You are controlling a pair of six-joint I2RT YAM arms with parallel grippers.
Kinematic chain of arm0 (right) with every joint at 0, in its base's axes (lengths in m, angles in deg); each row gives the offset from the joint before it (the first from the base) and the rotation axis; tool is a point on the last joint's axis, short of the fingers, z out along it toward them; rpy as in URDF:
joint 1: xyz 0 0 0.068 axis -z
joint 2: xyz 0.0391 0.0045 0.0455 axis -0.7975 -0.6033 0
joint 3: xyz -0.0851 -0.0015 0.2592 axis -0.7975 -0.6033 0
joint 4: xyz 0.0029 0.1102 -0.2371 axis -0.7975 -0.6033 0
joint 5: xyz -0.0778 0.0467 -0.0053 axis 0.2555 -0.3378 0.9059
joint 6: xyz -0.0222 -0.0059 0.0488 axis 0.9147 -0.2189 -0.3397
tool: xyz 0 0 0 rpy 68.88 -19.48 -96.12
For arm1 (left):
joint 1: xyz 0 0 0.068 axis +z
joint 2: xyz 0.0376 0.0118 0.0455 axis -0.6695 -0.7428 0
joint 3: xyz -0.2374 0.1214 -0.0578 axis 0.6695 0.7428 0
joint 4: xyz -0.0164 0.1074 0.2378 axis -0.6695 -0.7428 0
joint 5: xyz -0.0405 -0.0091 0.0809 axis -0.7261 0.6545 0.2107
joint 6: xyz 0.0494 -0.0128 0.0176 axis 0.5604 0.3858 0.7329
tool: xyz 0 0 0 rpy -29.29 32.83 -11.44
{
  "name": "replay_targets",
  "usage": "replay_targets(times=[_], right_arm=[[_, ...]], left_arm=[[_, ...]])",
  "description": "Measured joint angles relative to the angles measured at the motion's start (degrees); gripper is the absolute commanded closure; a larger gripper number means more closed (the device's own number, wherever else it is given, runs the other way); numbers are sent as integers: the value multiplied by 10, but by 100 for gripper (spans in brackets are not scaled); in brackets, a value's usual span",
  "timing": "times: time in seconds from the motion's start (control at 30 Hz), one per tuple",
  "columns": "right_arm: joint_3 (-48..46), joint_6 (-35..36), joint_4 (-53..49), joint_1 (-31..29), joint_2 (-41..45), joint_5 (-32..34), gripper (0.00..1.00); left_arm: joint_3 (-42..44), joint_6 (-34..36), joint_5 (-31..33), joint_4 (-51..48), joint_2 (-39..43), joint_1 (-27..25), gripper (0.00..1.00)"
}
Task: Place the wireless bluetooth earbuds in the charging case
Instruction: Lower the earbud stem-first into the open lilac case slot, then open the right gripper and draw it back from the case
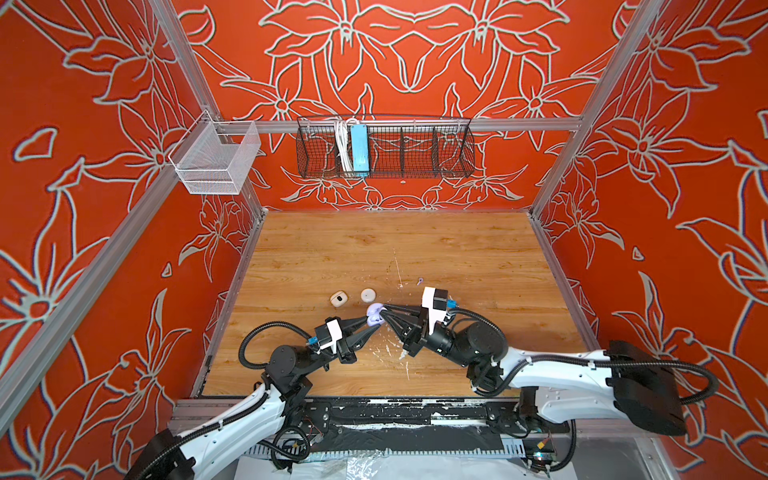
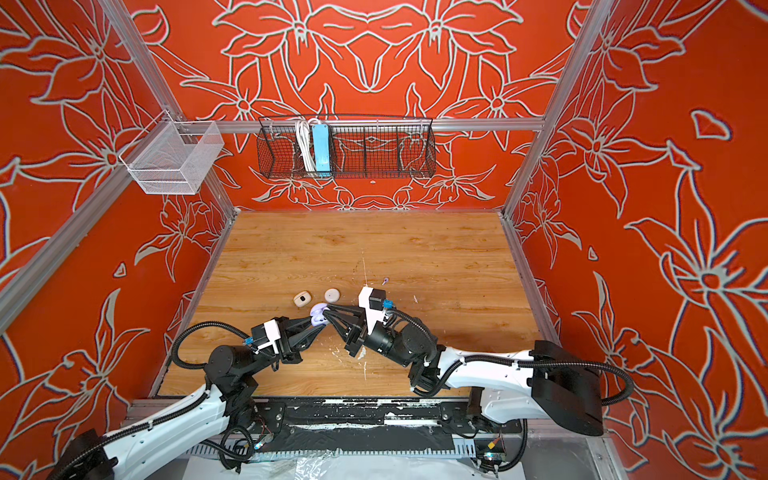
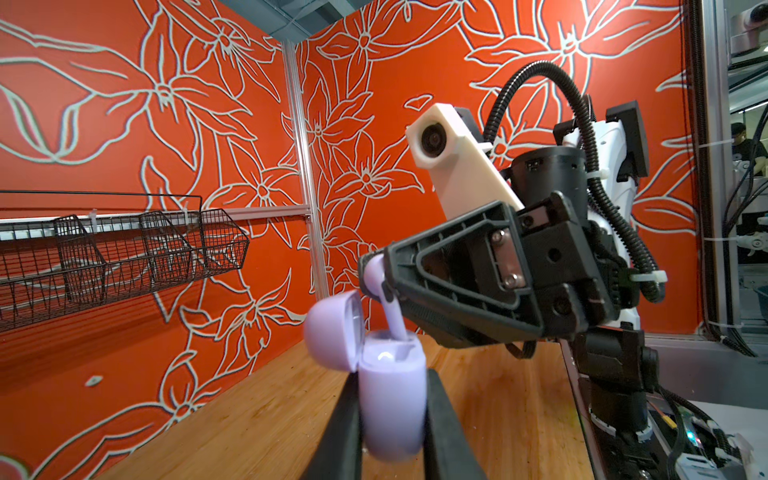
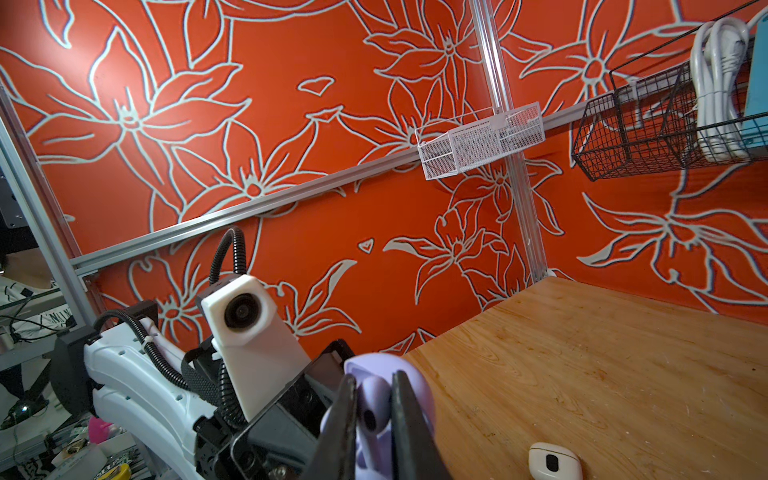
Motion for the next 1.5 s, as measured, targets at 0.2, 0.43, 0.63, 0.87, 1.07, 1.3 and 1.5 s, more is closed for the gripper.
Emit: replay_targets(times=[0.2, 0.43, 0.63, 0.87, 1.07, 1.3, 1.5], right_arm=[[0, -7, 28, 0, -18, 0, 87], [0, -36, 71, -3, -50, -2, 87], [0, -38, 81, -12, -55, 15, 88], [-4, -39, 87, -19, -54, 32, 89], [-12, -39, 87, -27, -49, 45, 89], [-25, -38, 71, -31, -36, 59, 87], [-26, -36, 58, -31, -32, 62, 69]], left_arm=[[3, 0, 10, -22, 26, -3, 100], [9, 2, 23, -28, 32, -5, 100], [9, 3, 23, -28, 35, -6, 100], [9, 5, 26, -34, 43, -8, 100], [14, 7, 27, -41, 50, -10, 100], [14, 12, 27, -50, 54, -10, 100], [14, 15, 30, -51, 56, -12, 100]])
